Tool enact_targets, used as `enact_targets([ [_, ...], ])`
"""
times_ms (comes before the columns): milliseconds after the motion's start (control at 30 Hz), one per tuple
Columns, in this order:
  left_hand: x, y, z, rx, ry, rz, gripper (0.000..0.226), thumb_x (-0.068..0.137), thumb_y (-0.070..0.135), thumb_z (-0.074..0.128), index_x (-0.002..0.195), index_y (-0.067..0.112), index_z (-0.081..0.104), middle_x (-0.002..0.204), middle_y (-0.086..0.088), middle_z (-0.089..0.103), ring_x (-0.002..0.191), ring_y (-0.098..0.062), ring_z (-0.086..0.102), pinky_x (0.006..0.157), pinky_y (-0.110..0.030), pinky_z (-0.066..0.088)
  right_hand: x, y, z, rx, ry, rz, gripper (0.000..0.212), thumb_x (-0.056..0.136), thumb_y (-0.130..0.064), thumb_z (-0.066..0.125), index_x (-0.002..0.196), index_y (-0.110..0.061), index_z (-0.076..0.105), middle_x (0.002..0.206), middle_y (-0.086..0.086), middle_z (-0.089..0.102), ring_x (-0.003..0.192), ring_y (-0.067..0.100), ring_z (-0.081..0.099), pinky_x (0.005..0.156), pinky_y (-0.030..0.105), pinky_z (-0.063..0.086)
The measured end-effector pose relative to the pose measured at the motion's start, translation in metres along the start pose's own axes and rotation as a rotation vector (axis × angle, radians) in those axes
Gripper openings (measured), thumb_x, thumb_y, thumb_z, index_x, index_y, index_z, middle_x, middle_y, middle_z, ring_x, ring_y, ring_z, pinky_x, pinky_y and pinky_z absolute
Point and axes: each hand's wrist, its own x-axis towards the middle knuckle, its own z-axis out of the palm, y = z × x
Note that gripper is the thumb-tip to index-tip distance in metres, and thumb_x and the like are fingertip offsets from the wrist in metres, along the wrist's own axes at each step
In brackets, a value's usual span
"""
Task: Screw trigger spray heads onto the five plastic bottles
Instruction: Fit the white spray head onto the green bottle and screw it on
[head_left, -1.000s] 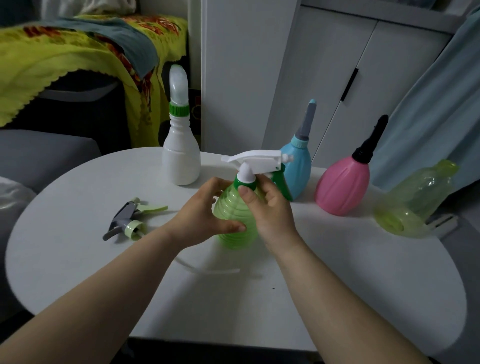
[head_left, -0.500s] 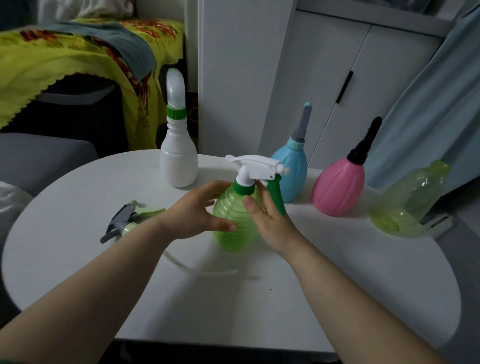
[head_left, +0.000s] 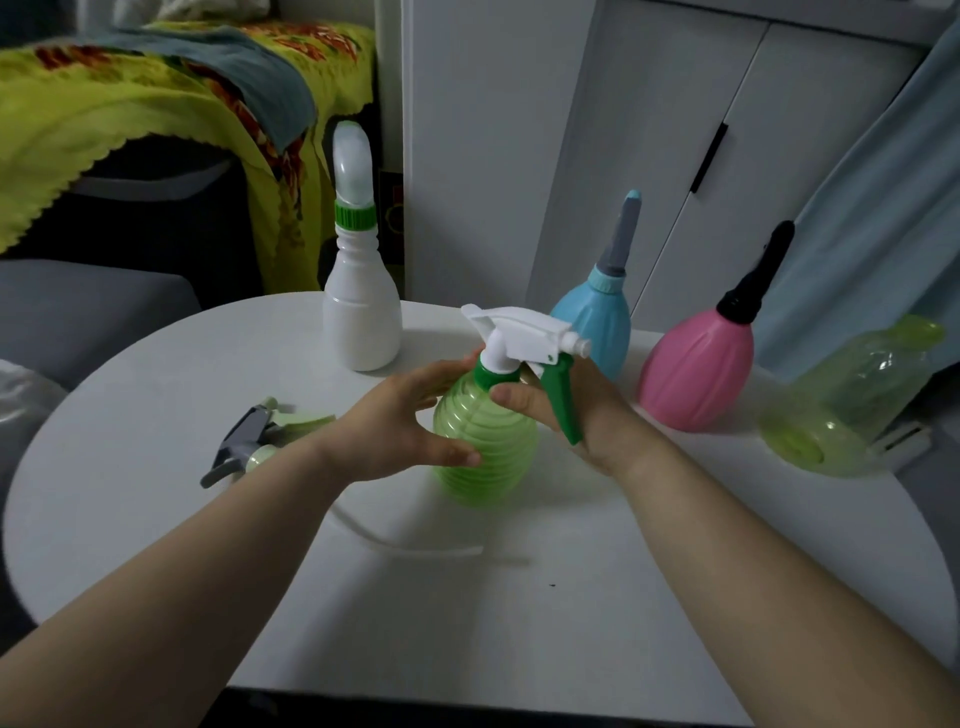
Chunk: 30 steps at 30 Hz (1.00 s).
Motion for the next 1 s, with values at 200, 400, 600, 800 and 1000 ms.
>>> enact_targets([
  [200,-0.002,0.002,0.002,0.014,0.051,-0.01,0.074,0.059,0.003,0.078,0.121,0.026,0.043,0.118,-0.001,0.057,0.116,-0.017,0.051,0.108,-0.038,0.035,-0.012,0.0,0.013,-0.004,0.162,-0.092,0.034,0.078,-0.016,0.063,0.109,-0.004,0.056,0.109,0.022,0.062,0.105,0.032,0.056,0.096,0.044,0.043],
  [400,-0.002,0.006,-0.001,-0.022,-0.035,-0.055,0.074,0.063,0.003,0.076,0.125,0.024,0.042,0.123,0.004,0.053,0.12,-0.01,0.046,0.104,-0.027,0.034,-0.007,-0.006,-0.001,-0.001,0.002,-0.005,0.047,0.078,-0.009,0.063,0.121,-0.008,0.046,0.122,0.013,0.056,0.114,0.025,0.051,0.103,0.036,0.038],
  [600,-0.008,0.009,-0.003,-0.115,-0.074,-0.127,0.074,0.069,0.002,0.069,0.131,0.025,0.035,0.131,0.005,0.047,0.125,-0.008,0.039,0.106,-0.029,0.031,-0.008,-0.012,-0.01,-0.005,-0.09,-0.001,0.029,0.081,-0.007,0.058,0.102,-0.027,0.054,0.098,-0.008,0.061,0.092,0.008,0.056,0.077,0.003,0.043],
  [800,-0.038,0.001,-0.008,0.131,0.308,-0.059,0.064,0.073,0.017,0.069,0.129,0.024,0.039,0.119,0.009,0.042,0.114,-0.003,0.037,0.091,-0.011,0.025,0.0,-0.016,-0.008,-0.023,-0.058,-0.043,0.029,0.077,-0.001,0.061,0.081,-0.029,0.056,0.096,0.007,0.062,0.094,0.029,0.053,0.096,0.044,0.041],
  [1000,-0.085,-0.013,-0.027,0.308,0.577,-0.004,0.039,0.073,0.009,0.068,0.11,0.015,0.059,0.114,0.005,0.052,0.102,-0.015,0.05,0.09,-0.031,0.039,0.016,-0.012,0.002,0.024,0.275,0.002,0.036,0.066,-0.01,0.073,0.094,-0.017,0.052,0.097,0.003,0.061,0.098,0.025,0.058,0.092,0.04,0.045],
])
